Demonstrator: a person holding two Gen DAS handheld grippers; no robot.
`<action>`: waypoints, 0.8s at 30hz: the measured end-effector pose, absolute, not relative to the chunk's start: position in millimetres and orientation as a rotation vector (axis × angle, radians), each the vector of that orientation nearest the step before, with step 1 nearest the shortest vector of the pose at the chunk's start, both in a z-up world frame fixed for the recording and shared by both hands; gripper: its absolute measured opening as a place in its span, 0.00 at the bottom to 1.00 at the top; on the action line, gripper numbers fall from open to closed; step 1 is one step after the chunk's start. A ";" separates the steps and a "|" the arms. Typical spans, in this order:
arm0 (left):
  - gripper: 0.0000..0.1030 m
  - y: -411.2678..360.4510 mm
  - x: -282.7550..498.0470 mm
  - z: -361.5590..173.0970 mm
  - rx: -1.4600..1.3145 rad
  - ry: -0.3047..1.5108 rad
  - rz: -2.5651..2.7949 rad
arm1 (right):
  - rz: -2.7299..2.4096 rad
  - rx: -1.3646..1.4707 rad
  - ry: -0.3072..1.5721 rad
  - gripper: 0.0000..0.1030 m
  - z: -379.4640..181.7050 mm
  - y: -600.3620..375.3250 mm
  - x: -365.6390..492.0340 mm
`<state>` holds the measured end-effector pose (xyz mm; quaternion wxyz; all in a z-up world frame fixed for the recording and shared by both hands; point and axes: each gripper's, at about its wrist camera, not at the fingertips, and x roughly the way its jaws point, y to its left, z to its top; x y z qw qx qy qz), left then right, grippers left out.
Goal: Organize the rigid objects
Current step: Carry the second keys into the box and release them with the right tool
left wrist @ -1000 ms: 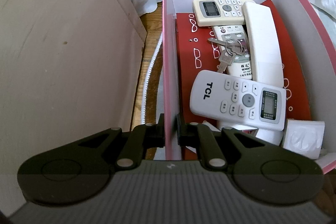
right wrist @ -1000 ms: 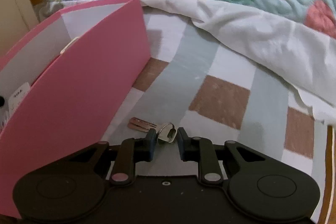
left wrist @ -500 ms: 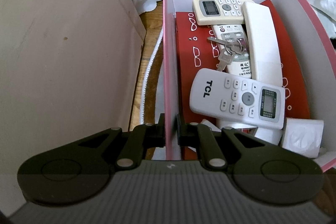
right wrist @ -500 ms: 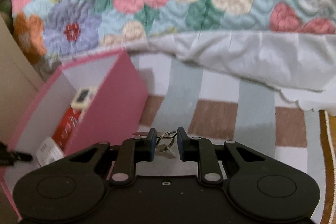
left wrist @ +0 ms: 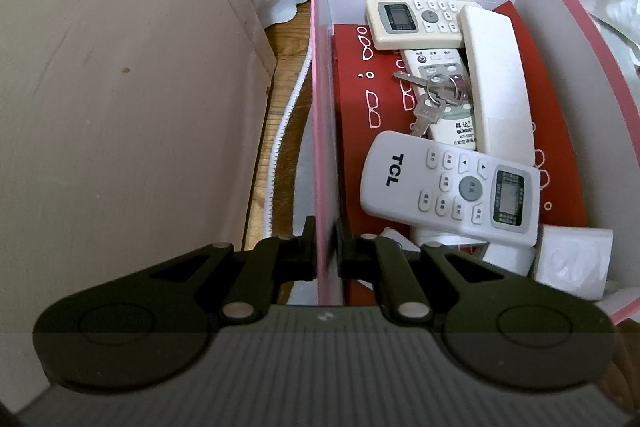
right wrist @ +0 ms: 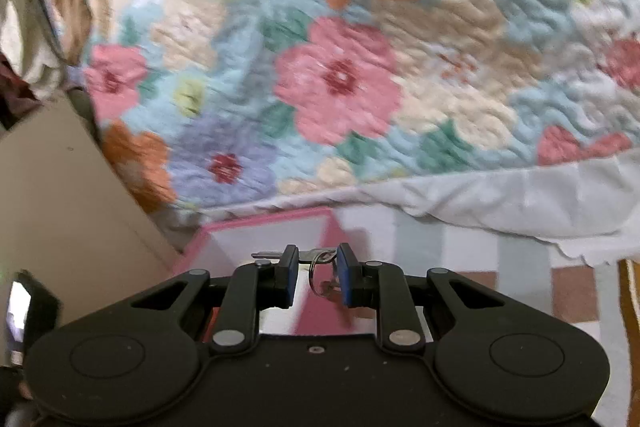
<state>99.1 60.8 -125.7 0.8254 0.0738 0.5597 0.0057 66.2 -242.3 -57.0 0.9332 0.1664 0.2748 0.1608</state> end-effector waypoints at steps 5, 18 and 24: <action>0.08 62.0 97.9 -125.9 0.155 1.191 0.006 | 0.382 0.354 0.536 0.24 -42.7 -222.0 56.9; 0.07 66.3 93.6 -122.2 0.146 1.176 -0.017 | 0.488 0.343 0.622 0.24 -51.5 -163.8 75.8; 0.07 68.2 91.1 -120.9 0.143 1.167 -0.028 | 0.395 0.317 0.728 0.24 -70.2 -150.5 104.3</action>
